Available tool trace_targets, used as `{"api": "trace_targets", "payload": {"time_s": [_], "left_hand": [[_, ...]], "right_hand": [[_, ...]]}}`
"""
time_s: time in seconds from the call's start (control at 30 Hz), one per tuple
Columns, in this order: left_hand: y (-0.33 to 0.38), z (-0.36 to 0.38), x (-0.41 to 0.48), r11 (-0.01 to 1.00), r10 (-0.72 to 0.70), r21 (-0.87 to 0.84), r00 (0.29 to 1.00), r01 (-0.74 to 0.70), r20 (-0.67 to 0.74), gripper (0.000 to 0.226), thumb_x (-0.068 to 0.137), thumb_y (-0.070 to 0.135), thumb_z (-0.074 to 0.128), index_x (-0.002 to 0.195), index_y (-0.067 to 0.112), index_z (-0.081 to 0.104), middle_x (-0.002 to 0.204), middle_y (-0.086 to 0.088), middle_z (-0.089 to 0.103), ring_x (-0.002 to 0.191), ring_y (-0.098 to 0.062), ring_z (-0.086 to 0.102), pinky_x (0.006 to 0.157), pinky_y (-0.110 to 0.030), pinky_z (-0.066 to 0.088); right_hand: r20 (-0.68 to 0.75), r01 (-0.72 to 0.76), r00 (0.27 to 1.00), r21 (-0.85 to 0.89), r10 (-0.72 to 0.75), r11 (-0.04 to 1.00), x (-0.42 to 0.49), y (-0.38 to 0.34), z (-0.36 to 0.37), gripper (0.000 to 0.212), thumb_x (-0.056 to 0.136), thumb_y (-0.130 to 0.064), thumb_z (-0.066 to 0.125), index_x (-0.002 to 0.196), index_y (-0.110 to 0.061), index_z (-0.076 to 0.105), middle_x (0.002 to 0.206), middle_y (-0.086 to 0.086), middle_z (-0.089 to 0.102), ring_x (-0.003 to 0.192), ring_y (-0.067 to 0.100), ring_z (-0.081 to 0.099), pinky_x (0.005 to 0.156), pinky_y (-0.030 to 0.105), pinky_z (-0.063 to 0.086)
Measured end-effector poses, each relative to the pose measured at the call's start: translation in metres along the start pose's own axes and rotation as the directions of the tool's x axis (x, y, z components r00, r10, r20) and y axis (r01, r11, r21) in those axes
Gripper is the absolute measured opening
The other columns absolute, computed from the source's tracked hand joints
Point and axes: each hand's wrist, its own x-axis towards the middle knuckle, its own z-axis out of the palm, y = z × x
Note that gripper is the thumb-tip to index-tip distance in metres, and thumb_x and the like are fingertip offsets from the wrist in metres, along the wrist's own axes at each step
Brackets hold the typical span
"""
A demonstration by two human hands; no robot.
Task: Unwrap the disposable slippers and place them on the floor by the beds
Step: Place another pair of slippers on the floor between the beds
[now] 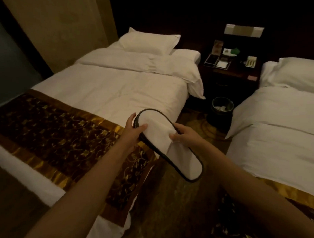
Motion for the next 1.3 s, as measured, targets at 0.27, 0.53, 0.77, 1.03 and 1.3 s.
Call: {"api": "trace_targets", "payload": {"time_s": [0.27,0.53,0.77,1.03,1.3], "left_hand": [[-0.012,0.069,0.132,0.993,-0.103,0.060,0.988,0.097,0.112,0.059,0.082,0.011,0.068,0.130,0.030,0.039,0.127,-0.008,0.045,0.106,-0.027,0.052,0.060,-0.031,0.056],[-0.060,0.150,0.283,0.988,-0.154,0.034,0.984,0.152,0.089,0.060,0.082,0.008,0.067,0.129,0.029,0.037,0.131,-0.009,0.043,0.115,-0.030,0.049,0.089,-0.048,0.053],[-0.187,0.187,0.380,0.962,-0.252,0.134,0.960,0.236,0.120,0.067,0.084,0.016,0.066,0.140,0.025,0.030,0.143,-0.009,0.039,0.125,-0.032,0.045,0.100,-0.055,0.046],[-0.403,0.190,0.489,0.934,-0.302,0.238,0.944,0.266,0.131,0.072,0.086,0.026,0.063,0.146,0.033,0.023,0.148,-0.007,0.035,0.129,-0.030,0.041,0.101,-0.051,0.045],[-0.533,0.185,0.583,0.737,-0.534,0.547,0.837,0.396,0.115,0.054,0.089,0.004,0.057,0.139,0.015,0.040,0.140,-0.017,0.042,0.122,-0.033,0.047,0.085,-0.039,0.048]], "right_hand": [[-0.194,-0.087,0.981,-0.338,0.022,0.937,0.092,0.013,-0.082,0.047,0.089,-0.022,0.056,0.134,-0.016,0.044,0.132,0.007,0.052,0.117,0.022,0.050,0.090,0.028,0.037],[-0.298,-0.253,0.954,-0.735,0.036,0.629,0.209,0.077,-0.140,0.100,0.072,-0.062,0.062,0.147,-0.018,0.012,0.150,0.008,0.025,0.136,0.028,0.026,0.113,0.049,0.023],[-0.266,-0.266,0.958,-0.702,0.103,0.660,0.286,0.212,-0.173,0.104,0.070,-0.055,0.068,0.147,-0.022,0.007,0.152,0.007,0.018,0.137,0.027,0.020,0.116,0.044,0.020],[-0.171,-0.227,0.974,-0.701,0.150,0.676,0.410,0.458,-0.174,0.105,0.067,-0.053,0.070,0.147,-0.024,0.009,0.151,0.010,0.018,0.137,0.030,0.019,0.114,0.043,0.021],[-0.261,-0.241,0.962,-0.657,0.085,0.714,0.504,0.644,-0.184,0.103,0.066,-0.053,0.070,0.145,-0.027,0.009,0.153,0.007,0.014,0.139,0.029,0.015,0.115,0.045,0.019]]}}
